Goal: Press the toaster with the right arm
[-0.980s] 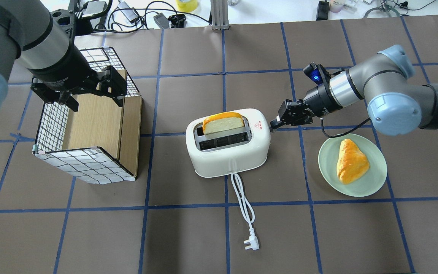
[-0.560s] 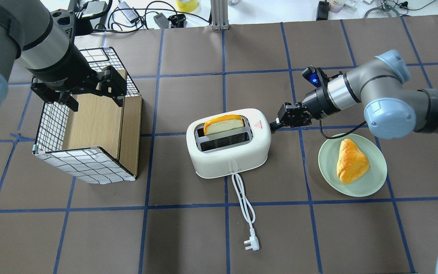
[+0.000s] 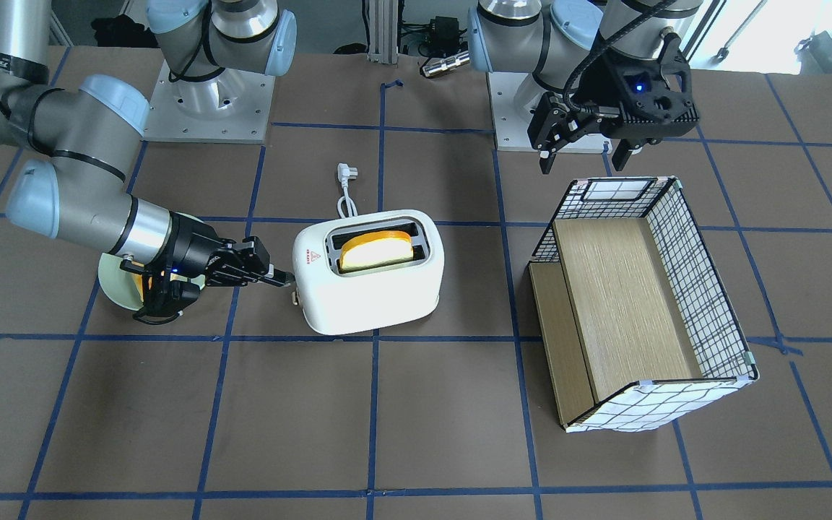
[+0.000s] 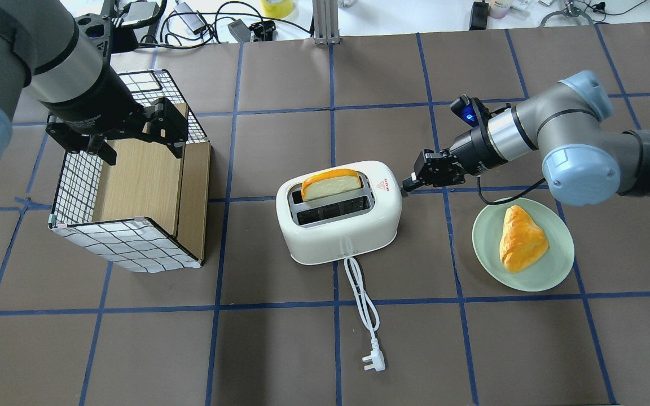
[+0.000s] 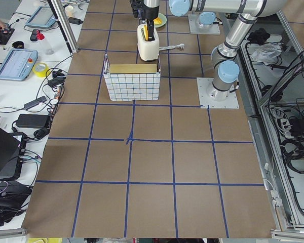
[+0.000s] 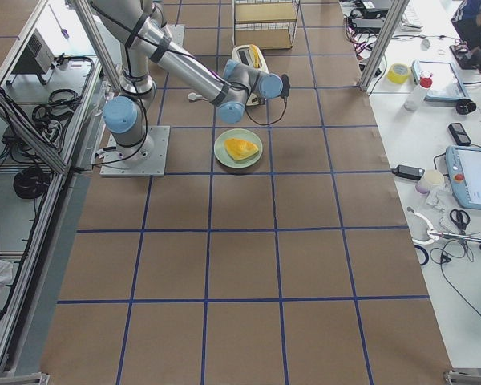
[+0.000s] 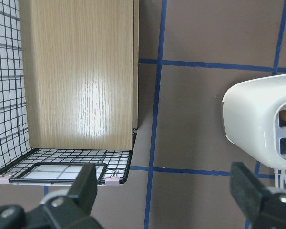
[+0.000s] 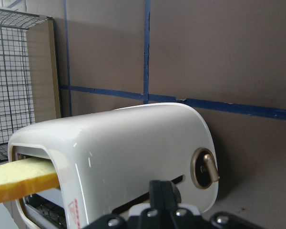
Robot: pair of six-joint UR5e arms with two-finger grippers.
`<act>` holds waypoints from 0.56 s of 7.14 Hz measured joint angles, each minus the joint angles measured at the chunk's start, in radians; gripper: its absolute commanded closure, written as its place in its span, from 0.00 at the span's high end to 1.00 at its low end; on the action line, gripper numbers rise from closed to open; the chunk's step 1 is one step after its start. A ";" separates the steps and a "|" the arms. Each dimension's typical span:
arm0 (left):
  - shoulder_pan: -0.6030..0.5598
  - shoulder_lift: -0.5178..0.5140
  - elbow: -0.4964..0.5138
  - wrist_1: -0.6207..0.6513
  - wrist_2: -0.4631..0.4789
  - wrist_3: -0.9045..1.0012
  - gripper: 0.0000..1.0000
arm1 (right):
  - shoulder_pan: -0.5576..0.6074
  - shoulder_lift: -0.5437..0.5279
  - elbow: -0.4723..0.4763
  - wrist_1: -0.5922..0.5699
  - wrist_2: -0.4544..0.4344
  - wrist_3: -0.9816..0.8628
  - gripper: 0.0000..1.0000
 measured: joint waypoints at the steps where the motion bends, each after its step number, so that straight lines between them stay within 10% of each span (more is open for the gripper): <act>1: 0.000 0.000 0.000 0.000 0.000 0.000 1.00 | 0.001 -0.027 -0.010 -0.004 -0.036 0.080 0.00; 4: 0.000 0.000 0.000 0.000 -0.001 0.000 1.00 | 0.035 -0.125 -0.115 0.038 -0.243 0.255 0.00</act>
